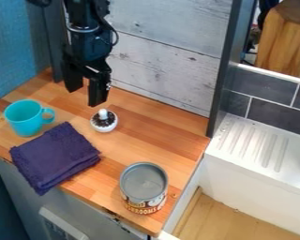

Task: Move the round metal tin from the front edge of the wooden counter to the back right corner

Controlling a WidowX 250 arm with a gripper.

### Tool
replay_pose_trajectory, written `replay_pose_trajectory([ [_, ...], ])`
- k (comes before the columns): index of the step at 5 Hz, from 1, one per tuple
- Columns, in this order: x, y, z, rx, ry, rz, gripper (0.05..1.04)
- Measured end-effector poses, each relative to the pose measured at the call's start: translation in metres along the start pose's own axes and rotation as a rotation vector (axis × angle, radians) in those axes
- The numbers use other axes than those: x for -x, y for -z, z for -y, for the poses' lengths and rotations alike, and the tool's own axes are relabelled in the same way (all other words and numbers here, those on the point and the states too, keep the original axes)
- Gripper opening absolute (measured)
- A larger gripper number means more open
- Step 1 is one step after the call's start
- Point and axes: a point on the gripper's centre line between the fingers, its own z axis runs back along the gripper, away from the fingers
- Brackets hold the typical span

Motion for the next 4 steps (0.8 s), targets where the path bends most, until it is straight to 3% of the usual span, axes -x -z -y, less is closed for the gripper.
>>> replay_pose_trajectory([
  [1,0.003,0.011,0.003,0.018,0.001,-0.031,1.001],
  [2,0.015,0.013,0.016,0.066,-0.015,-0.032,1.001],
  [3,0.029,-0.001,0.027,0.093,-0.005,0.002,1.001],
  [4,0.049,0.011,0.046,0.175,0.020,-0.057,1.001],
])
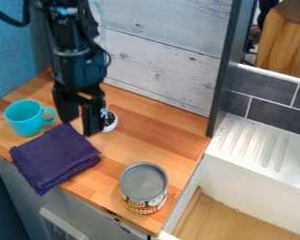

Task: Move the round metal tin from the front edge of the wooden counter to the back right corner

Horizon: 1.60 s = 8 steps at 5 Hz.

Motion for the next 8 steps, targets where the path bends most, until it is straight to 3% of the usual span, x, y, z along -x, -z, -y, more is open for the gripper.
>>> replay_pose_trajectory([
  [2,0.030,0.010,0.066,0.013,0.175,-0.114,1.001],
  [4,0.031,0.035,0.115,-0.057,0.314,-0.186,1.001],
  [6,0.030,0.059,0.119,-0.047,0.250,-0.275,0.972],
  [7,0.022,0.061,0.121,-0.039,0.205,-0.262,0.872],
  [8,0.010,0.059,0.117,-0.060,0.126,-0.203,0.825],
])
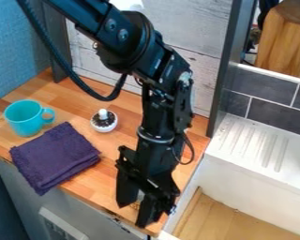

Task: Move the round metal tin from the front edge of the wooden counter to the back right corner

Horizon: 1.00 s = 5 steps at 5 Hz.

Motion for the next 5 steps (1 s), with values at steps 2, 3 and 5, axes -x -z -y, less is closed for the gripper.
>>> replay_pose_trajectory([
  [2,-0.038,-0.011,-0.029,-0.047,-0.134,0.073,1.005],
  [3,-0.056,-0.014,-0.041,-0.043,-0.165,0.093,1.001],
  [5,-0.089,-0.025,-0.059,0.015,-0.251,0.139,1.001],
])
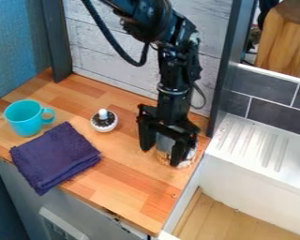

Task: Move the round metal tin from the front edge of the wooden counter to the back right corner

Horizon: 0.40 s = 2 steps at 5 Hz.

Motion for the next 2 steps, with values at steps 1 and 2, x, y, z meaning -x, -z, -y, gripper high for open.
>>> replay_pose_trajectory([
  [1,-0.008,-0.006,-0.017,0.049,-0.075,0.008,1.001],
  [2,-0.009,-0.010,-0.028,0.064,-0.116,0.009,1.001],
])
